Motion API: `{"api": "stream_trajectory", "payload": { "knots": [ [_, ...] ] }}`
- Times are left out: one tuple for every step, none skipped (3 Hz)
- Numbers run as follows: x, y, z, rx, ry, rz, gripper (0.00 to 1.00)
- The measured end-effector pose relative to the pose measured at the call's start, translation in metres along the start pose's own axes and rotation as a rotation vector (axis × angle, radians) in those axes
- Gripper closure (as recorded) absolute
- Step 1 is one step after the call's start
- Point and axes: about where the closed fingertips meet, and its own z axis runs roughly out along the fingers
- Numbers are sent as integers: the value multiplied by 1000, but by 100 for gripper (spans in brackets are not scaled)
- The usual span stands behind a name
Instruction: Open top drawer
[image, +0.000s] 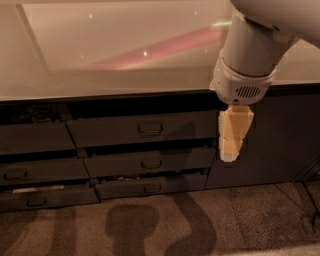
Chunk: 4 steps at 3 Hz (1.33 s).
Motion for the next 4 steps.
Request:
{"api": "stream_trajectory", "payload": {
  "knots": [
    [-2, 6, 3, 60, -34, -48, 0],
    [-2, 39, 11, 142, -91, -153, 0],
    [-8, 49, 20, 227, -149, -212, 0],
    [-8, 49, 20, 226, -149, -212, 0]
  ]
}}
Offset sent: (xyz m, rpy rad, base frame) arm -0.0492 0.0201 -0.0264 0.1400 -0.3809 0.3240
